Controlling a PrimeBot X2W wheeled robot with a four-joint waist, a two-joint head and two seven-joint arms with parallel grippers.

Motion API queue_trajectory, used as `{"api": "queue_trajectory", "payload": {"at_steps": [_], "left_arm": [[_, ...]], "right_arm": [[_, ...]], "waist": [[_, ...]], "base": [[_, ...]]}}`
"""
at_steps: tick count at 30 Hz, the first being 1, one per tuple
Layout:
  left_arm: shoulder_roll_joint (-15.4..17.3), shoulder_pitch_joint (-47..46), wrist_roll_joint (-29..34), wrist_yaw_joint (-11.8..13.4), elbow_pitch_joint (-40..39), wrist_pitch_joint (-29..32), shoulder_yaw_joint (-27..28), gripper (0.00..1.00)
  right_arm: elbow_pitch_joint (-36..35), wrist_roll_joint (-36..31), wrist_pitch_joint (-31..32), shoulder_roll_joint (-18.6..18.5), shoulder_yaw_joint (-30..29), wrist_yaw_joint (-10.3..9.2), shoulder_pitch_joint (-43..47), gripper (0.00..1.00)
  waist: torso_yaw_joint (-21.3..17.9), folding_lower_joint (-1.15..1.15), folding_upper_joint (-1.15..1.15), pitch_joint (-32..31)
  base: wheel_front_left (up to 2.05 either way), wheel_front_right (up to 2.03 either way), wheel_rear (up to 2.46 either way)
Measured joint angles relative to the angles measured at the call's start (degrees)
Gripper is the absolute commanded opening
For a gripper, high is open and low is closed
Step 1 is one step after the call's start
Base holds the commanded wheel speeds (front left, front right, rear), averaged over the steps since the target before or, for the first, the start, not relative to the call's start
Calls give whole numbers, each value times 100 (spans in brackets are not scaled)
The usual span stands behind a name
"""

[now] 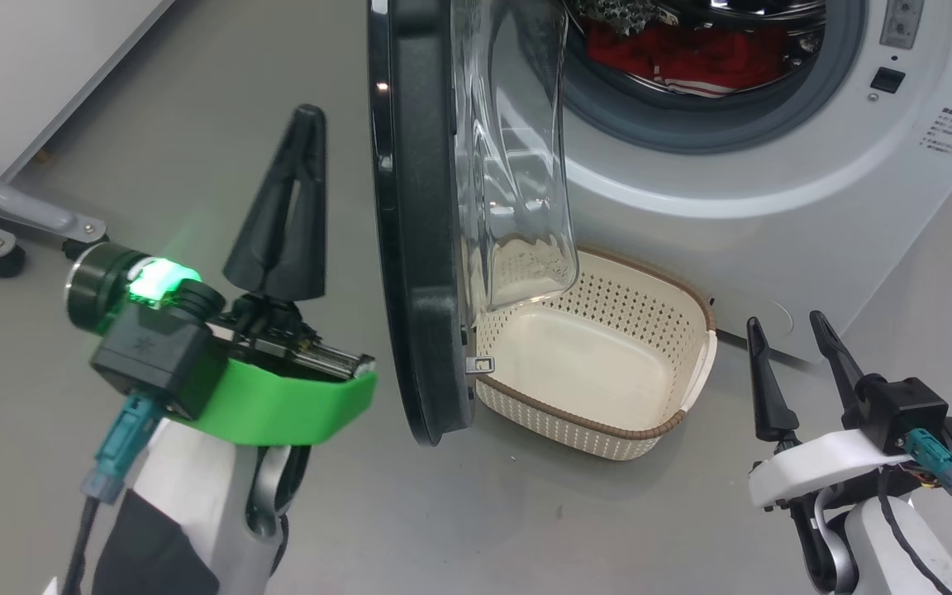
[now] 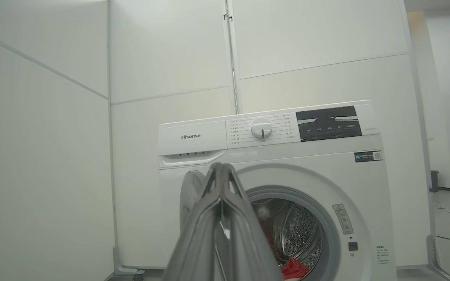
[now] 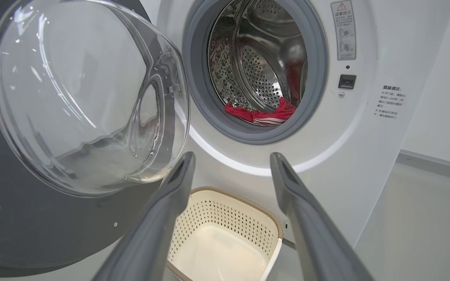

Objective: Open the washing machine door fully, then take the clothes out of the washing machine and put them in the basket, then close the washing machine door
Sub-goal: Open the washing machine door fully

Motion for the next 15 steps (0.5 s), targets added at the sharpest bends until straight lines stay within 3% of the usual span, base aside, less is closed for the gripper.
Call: {"api": "queue_trajectory", "payload": {"at_steps": [8, 15], "left_arm": [[12, 207, 73, -247, -212, 11, -973, 0], [37, 624, 29, -359, -181, 434, -1807, 0]], "right_arm": [[60, -89, 0, 91, -25, 101, 1, 100], [97, -160, 0, 127, -87, 113, 2, 100]], "waist": [[-133, 0, 0, -20], [-222, 0, 0, 14]], "base": [[0, 0, 0], [0, 0, 0]]}}
